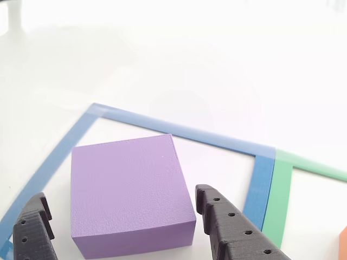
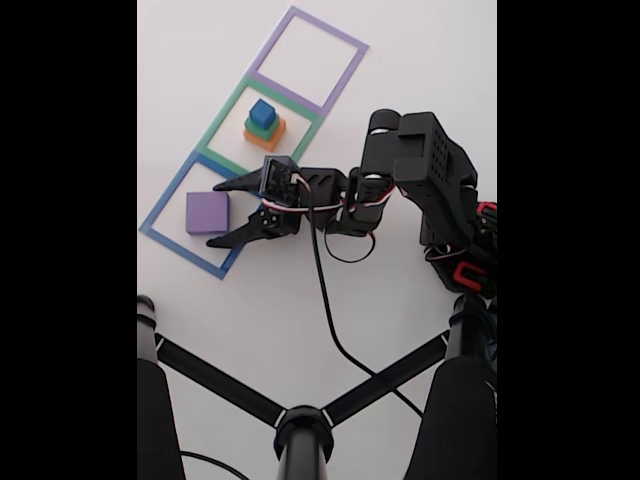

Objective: Tower of hanoi

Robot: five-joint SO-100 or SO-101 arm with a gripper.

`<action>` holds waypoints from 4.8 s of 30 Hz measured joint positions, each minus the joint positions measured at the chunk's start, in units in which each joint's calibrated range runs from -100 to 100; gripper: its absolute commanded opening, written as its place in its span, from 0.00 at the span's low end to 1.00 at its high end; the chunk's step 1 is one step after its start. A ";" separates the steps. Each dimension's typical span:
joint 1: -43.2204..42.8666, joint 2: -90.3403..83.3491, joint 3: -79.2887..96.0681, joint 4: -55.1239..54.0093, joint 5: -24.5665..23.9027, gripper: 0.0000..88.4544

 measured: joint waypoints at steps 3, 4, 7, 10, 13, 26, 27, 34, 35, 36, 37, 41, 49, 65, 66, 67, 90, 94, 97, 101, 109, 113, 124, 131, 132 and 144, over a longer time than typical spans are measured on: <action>0.08 -2.45 0.00 1.28 0.00 0.36; 0.08 -4.14 0.09 2.57 0.00 0.36; 0.08 -11.14 0.09 8.27 0.00 0.32; 0.08 -21.44 0.09 18.22 0.00 0.21; 0.57 -32.84 0.09 30.74 0.00 0.13; 9.50 -65.85 -24.28 104.25 0.00 0.03; 10.23 -66.44 -28.29 110.51 0.00 0.03; 15.88 -67.88 -52.13 142.46 0.00 0.03; 16.95 -68.05 -54.92 145.35 0.00 0.03; 17.85 -68.13 -57.18 147.51 0.00 0.03; 18.75 -68.21 -58.92 148.96 0.00 0.04; 21.94 -68.72 -60.66 150.96 0.00 0.10; 24.48 -72.77 -49.43 144.62 0.00 0.28; 26.69 -75.73 -10.27 103.13 0.00 0.34; 26.61 -75.73 -8.09 99.76 0.00 0.34; 26.61 -75.47 -6.01 96.31 0.00 0.33; 23.99 -48.46 14.10 35.47 0.00 0.33; 23.17 -43.73 14.10 29.78 0.00 0.33; 22.51 -41.87 14.88 26.81 0.00 0.32; 21.86 -38.75 16.28 21.91 0.00 0.32; 21.86 -31.83 16.54 13.72 0.00 0.32; 21.61 -30.22 16.54 11.96 0.00 0.32; 20.88 -28.45 16.36 11.40 0.00 0.29; 20.38 -27.78 15.93 10.83 0.00 0.20; 20.47 -27.78 15.84 10.83 0.00 0.18; 20.47 -27.78 15.84 10.83 0.00 0.07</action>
